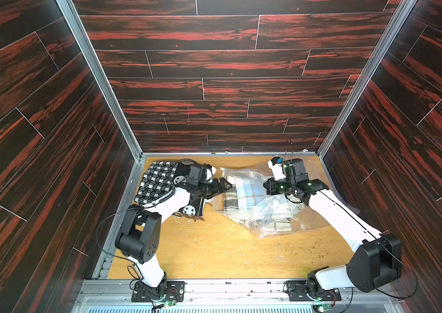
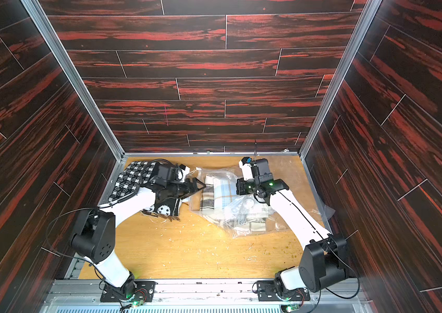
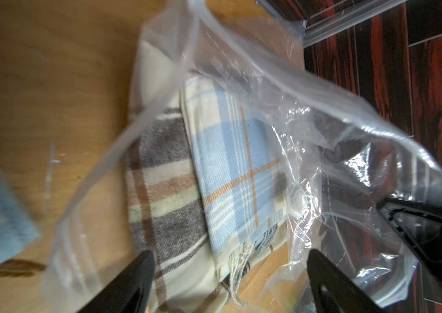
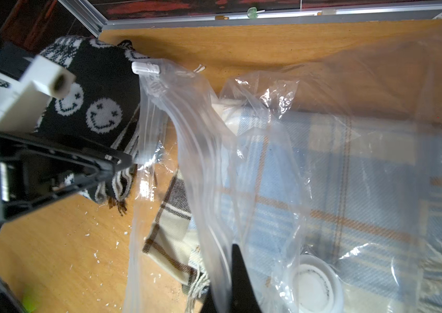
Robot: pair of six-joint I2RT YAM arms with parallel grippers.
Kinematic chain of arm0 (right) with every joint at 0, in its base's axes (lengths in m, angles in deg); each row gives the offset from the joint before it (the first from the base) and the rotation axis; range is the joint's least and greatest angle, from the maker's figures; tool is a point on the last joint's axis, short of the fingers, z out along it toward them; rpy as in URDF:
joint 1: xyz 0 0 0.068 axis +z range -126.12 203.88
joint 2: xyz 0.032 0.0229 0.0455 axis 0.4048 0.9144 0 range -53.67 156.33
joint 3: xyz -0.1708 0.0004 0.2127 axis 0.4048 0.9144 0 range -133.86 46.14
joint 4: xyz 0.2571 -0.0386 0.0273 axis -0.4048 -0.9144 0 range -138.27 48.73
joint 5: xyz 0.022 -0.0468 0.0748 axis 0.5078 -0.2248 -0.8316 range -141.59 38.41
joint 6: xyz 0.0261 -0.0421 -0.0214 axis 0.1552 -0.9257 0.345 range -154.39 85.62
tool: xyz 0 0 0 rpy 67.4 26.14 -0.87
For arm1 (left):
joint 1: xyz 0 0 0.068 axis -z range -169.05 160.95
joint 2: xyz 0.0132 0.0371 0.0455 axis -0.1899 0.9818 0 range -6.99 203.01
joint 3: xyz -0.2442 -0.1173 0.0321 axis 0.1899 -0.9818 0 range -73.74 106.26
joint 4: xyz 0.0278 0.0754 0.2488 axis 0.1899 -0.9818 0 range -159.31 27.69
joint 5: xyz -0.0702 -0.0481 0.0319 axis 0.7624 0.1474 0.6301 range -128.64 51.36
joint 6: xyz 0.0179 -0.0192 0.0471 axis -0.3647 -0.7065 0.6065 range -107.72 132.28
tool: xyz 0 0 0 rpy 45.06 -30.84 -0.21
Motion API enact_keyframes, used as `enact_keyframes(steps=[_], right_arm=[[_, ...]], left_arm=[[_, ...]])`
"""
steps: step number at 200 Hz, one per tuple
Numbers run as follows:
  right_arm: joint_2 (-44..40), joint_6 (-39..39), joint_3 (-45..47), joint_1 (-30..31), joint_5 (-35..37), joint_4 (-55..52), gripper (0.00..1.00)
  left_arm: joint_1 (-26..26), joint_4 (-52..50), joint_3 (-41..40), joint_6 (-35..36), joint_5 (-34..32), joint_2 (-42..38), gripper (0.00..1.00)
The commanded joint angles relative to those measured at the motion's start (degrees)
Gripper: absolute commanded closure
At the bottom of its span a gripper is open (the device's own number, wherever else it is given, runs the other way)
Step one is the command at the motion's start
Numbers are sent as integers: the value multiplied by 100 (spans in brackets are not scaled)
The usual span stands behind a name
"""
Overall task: Take the scarf out of the vacuum bag
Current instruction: Take out the scarf from the vacuum bag.
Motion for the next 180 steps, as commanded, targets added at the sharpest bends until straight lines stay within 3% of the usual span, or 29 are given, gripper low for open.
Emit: enact_keyframes(steps=[1, 117, 180], right_arm=[[-155, 69, 56, 15, -132, 25, 100], [-254, 206, 162, -64, -271, 49, 100], [-249, 202, 188, -130, -240, 36, 100]], left_arm=[[170, 202, 79, -23, -152, 269, 11], [554, 455, 760, -134, -207, 1479, 22], [839, -409, 1220, 494, -631, 1553, 24]])
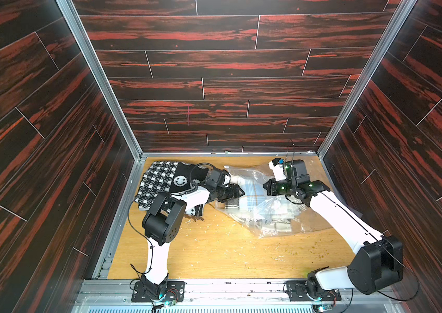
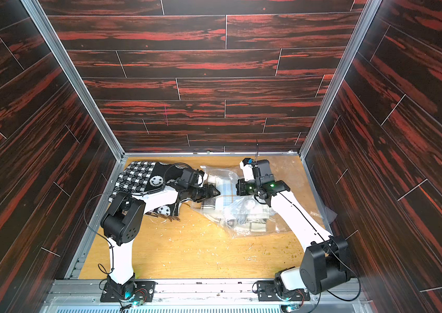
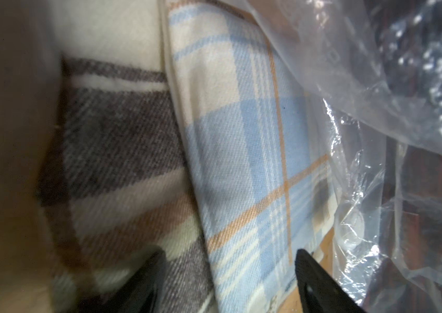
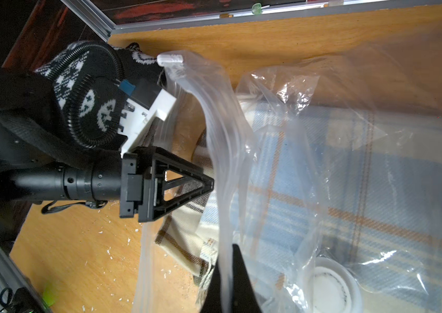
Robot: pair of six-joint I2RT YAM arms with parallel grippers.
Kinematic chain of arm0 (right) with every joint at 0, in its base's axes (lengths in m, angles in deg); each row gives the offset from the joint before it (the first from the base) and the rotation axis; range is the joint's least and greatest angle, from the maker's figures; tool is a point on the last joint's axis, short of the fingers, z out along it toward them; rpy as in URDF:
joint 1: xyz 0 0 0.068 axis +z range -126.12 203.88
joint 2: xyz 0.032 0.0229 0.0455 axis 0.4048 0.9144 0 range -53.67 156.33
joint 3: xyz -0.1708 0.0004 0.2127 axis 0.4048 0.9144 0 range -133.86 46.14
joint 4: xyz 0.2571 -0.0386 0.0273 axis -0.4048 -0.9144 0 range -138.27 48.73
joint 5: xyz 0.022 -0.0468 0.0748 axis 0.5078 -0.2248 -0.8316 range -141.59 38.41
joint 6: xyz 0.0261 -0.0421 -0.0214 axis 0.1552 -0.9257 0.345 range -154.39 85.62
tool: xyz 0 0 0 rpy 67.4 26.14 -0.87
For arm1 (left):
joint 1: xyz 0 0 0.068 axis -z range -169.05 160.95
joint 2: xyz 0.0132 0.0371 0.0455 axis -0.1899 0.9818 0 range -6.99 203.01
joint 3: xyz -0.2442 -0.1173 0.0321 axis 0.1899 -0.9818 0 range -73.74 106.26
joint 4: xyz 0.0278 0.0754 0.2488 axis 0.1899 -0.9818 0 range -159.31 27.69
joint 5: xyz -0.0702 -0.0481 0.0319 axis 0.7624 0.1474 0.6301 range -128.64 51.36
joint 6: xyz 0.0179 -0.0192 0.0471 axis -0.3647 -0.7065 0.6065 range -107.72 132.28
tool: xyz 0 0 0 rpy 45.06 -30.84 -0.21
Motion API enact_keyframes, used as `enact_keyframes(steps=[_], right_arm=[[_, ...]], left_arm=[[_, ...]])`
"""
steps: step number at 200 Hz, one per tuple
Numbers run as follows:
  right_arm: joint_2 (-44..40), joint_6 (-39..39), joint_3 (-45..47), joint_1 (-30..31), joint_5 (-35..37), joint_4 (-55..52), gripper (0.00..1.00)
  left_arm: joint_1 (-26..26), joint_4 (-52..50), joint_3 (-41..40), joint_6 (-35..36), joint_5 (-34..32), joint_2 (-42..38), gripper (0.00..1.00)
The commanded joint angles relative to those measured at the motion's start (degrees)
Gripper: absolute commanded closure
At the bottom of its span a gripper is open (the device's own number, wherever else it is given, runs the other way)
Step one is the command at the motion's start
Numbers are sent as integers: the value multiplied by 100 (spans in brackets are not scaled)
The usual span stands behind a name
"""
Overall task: Take the scarf out of the vacuum bag
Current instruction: Take out the scarf from the vacuum bag.
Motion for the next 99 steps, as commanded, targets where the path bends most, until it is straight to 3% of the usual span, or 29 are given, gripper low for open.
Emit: enact_keyframes(steps=[1, 99], right_arm=[[-144, 21, 77, -69, -45, -4, 100], [-99, 161, -199, -128, -307, -29, 100]], left_arm=[[130, -418, 155, 337, -234, -28, 24], [380, -569, 134, 295, -762, 201, 35]])
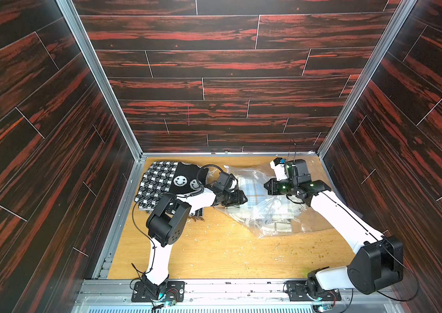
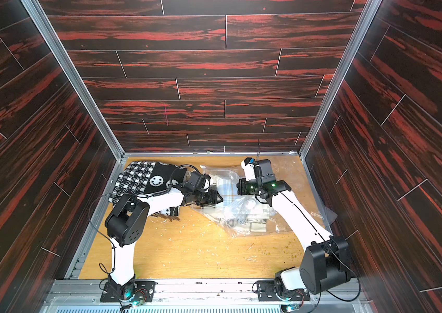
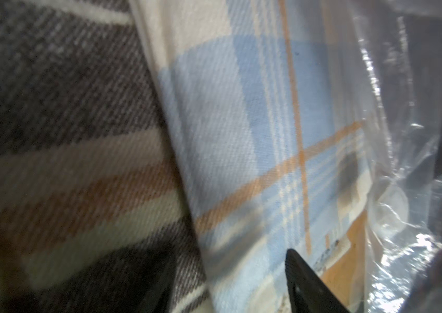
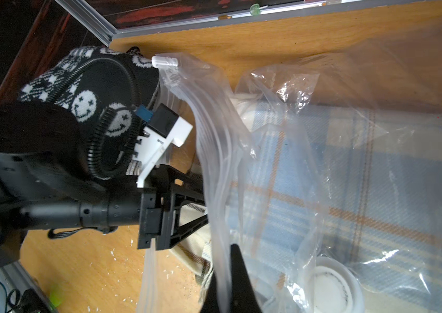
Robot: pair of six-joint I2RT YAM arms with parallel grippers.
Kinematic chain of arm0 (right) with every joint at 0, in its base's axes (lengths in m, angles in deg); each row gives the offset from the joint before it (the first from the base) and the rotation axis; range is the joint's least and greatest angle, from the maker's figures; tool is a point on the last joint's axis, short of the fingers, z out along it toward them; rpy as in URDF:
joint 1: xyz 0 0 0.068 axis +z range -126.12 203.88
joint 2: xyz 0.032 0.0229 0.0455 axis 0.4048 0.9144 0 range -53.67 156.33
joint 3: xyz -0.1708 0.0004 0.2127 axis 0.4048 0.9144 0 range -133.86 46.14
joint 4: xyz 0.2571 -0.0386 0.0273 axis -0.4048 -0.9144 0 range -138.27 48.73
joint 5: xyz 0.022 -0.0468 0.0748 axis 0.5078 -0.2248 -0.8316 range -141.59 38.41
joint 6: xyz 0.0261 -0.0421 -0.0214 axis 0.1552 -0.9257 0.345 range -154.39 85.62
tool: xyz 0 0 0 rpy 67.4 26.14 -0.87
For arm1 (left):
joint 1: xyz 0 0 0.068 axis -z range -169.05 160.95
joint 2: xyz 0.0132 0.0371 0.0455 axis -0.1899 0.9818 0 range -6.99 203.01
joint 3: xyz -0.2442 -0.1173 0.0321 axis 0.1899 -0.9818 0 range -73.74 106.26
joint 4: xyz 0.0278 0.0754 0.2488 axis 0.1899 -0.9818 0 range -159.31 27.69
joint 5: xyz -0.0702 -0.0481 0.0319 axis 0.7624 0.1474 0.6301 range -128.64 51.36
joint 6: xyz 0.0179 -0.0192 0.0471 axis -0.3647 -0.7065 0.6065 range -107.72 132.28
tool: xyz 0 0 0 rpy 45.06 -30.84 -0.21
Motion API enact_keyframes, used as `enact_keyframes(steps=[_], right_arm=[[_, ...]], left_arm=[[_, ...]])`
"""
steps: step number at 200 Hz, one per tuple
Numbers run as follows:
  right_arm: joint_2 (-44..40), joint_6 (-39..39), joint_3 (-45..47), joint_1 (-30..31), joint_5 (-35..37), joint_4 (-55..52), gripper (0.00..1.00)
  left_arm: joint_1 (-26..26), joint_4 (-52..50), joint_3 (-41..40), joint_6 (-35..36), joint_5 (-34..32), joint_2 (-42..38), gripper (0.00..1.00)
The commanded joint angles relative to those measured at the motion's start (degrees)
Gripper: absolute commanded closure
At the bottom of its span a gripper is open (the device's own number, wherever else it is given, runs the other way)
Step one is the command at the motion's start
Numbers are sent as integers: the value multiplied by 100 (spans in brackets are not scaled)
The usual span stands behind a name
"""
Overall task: Take the scarf out of the vacuum bag
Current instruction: Take out the scarf from the vacuum bag.
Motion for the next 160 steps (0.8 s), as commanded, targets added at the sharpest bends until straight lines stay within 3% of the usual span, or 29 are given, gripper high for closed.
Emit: enact_keyframes(steps=[1, 25, 80, 112, 160], right_arm=[[-99, 72, -199, -43, -180, -29, 100], [-99, 82, -245, -41, -249, -65, 100], [-103, 61, -213, -47, -169, -100, 100], [-89, 60, -186, -46, -165, -82, 100], [-100, 57, -186, -44, -165, -93, 100]], left_arm=[[43, -209, 86, 56, -316, 80, 35], [43, -172, 180, 24, -277, 221, 37], [199, -64, 387, -46, 7, 27, 53], [262, -100, 389, -12, 23, -144, 55], [263, -580, 501, 103, -266, 219, 56]])
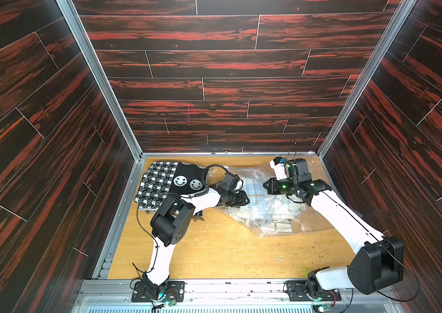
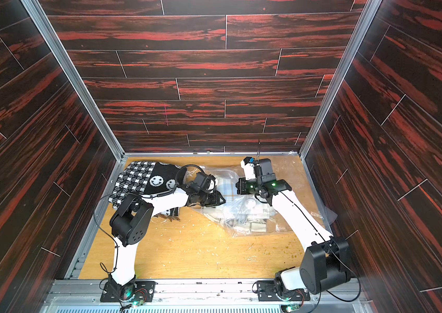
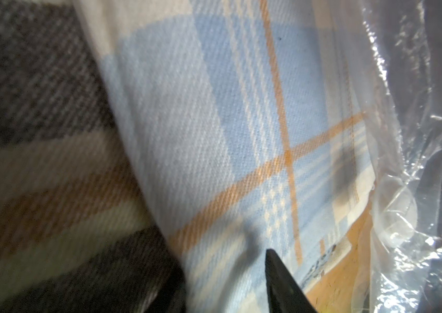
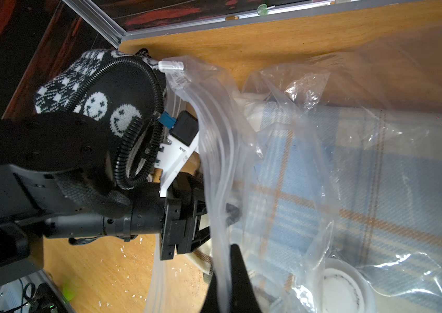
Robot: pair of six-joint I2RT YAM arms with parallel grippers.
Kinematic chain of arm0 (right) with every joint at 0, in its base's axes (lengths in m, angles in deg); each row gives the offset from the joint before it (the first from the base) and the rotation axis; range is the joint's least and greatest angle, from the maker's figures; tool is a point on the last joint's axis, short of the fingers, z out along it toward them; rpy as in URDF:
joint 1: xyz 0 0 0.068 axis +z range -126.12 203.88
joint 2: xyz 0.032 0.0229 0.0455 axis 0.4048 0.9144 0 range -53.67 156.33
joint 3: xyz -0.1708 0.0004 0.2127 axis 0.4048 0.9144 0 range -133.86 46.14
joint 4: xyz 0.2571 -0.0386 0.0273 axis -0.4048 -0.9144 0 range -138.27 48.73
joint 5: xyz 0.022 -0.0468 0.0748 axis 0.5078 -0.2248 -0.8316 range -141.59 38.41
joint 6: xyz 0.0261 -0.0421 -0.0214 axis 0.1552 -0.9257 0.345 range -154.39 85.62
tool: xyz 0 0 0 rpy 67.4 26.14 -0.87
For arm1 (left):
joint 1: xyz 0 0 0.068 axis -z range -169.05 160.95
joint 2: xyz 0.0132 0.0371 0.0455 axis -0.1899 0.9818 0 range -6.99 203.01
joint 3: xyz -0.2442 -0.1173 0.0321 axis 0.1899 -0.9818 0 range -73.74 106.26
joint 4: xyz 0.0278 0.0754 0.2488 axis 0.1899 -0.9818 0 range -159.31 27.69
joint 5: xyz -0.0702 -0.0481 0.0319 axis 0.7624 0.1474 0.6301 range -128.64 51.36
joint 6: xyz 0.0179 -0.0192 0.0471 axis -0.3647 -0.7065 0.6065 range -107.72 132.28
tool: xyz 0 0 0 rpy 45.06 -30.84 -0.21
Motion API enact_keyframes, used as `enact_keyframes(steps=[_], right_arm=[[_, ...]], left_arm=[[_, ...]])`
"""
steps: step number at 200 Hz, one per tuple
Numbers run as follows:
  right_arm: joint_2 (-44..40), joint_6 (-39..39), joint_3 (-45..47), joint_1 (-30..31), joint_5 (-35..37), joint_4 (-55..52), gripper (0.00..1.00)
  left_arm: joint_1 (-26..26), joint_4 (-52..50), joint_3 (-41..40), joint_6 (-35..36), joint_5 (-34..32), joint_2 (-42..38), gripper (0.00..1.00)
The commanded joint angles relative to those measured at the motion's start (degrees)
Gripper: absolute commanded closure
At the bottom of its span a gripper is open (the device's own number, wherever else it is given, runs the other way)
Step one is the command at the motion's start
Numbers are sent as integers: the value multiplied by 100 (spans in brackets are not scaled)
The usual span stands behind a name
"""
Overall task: Take the scarf out of the vacuum bag
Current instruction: Take out the scarf from the vacuum bag.
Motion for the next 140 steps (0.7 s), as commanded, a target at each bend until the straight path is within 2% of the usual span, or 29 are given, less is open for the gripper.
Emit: enact_keyframes(steps=[1, 51, 65, 102, 140], right_arm=[[-99, 9, -111, -44, -34, -46, 100], [-99, 1, -88, -40, -44, -59, 100], [-99, 4, -88, -45, -39, -54, 100], [-116, 14, -99, -46, -23, -61, 100], [-99, 10, -80, -50, -29, -63, 100]], left_arm=[[25, -306, 126, 118, -150, 79, 56], [34, -22, 294, -11, 132, 332, 52], [37, 97, 357, -95, 257, 343, 49], [111, 171, 442, -130, 534, 183, 49], [179, 150, 346, -139, 423, -24, 52]])
